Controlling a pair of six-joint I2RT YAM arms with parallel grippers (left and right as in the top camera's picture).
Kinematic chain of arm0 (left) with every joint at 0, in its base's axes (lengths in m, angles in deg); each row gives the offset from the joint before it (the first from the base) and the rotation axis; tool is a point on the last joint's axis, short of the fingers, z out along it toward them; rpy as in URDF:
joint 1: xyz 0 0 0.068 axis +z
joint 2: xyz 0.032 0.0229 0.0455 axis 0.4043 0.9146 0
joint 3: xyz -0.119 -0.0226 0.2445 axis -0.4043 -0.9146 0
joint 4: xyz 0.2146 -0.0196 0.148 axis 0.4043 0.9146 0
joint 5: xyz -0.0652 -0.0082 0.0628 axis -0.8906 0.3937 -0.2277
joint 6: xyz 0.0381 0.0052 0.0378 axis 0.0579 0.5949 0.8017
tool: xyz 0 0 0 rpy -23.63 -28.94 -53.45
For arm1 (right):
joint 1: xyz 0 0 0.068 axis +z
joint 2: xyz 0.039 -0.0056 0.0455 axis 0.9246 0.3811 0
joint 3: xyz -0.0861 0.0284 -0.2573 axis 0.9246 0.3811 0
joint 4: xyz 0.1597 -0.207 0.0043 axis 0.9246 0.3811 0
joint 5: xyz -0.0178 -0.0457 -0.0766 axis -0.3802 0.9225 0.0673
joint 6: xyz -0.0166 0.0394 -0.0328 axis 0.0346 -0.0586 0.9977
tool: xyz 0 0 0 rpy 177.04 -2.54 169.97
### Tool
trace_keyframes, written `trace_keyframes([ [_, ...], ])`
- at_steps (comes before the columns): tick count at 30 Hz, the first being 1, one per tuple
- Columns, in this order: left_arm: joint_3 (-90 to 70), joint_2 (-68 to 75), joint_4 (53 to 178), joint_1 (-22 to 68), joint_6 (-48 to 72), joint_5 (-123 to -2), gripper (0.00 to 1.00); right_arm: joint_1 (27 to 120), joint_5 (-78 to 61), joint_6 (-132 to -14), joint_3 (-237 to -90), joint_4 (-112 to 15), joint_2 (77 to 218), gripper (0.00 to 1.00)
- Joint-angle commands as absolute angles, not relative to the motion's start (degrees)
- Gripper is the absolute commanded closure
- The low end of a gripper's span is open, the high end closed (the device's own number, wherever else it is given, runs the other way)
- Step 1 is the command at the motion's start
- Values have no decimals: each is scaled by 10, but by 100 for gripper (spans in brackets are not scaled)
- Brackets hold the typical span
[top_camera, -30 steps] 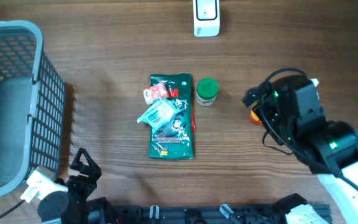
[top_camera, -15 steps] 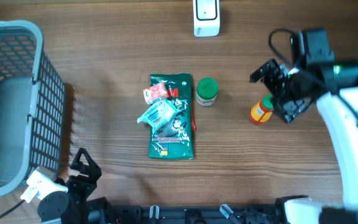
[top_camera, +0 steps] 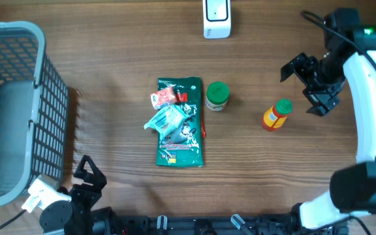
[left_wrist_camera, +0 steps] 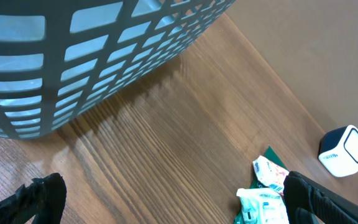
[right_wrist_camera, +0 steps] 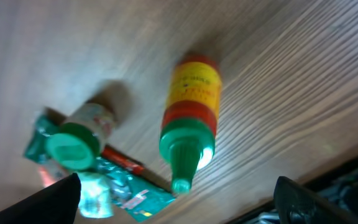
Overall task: Scan the item barcode
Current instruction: 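Lower the right gripper onto the Sriracha bottle and grasp its body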
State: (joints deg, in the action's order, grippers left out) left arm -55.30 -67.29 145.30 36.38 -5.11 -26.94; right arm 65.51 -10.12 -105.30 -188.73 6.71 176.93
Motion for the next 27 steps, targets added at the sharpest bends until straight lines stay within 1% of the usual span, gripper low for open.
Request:
trace_keyframes([
  [1, -555, -674, 1453, 365, -55, -262, 0, 663, -89, -1010, -1894, 68, 1796, 1],
  [4, -555, -674, 1453, 365, -55, -262, 0, 665, -69, -1010, -1876, 54, 1802, 1],
  [5, -555, -674, 1453, 365, -55, -262, 0, 665, -64, -1011, -1864, 52, 1803, 3],
  [6, -555, -674, 1453, 365, -55, -262, 0, 665, -63, -1011, -1855, 50, 1803, 1],
  [10, -555, -674, 1453, 365, -55, -262, 0, 665, -66, -1012, -1813, 27, 1803, 5],
  [15, -555, -674, 1453, 365, -55, -262, 0, 680, -70, -1017, -1760, -5, 1803, 7],
  [20, -555, -674, 1453, 365, -55, -262, 0, 695, -68, -1046, -1752, -28, 1803, 7],
  [24, -555, -674, 1453, 365, -55, -262, 0, 711, -27, -1090, -1745, -45, 1804, 7],
  [27, -555, -674, 1453, 365, -55, -262, 0, 718, -19, -1099, -1745, -48, 1807, 7],
])
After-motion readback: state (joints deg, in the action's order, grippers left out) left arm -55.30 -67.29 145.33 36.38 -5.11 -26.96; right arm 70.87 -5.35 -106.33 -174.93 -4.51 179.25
